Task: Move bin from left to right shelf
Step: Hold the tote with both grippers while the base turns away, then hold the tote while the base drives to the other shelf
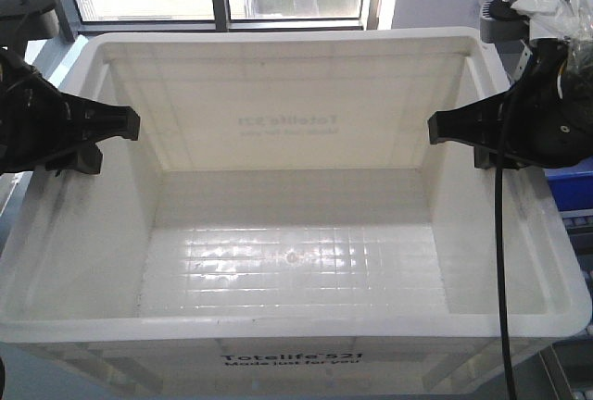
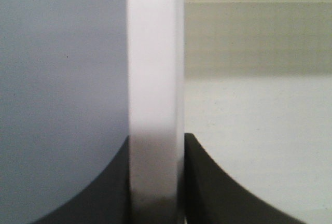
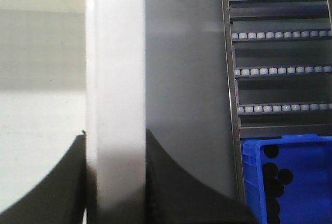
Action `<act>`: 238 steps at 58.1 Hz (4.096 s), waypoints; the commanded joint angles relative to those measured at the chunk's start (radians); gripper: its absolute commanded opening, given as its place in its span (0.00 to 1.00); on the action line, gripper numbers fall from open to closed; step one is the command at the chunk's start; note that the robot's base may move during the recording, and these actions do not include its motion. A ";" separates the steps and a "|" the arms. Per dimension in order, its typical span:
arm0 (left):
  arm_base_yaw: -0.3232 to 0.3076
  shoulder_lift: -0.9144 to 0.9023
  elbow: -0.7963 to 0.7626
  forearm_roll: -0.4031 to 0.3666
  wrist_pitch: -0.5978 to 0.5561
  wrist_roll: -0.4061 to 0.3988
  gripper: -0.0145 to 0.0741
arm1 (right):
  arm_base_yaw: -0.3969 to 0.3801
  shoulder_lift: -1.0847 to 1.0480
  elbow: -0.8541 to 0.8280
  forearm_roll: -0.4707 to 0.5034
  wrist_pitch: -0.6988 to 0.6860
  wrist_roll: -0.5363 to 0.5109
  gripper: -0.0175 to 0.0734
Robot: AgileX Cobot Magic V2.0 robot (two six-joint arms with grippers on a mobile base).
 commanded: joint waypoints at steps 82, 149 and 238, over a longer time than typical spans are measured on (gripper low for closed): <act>-0.005 -0.039 -0.036 0.017 -0.053 0.001 0.16 | -0.005 -0.041 -0.042 -0.056 -0.083 0.019 0.19; -0.005 -0.039 -0.036 0.017 -0.053 0.001 0.16 | -0.005 -0.041 -0.042 -0.056 -0.083 0.019 0.19; -0.005 -0.039 -0.036 0.017 -0.053 0.001 0.16 | -0.005 -0.041 -0.042 -0.056 -0.083 0.019 0.19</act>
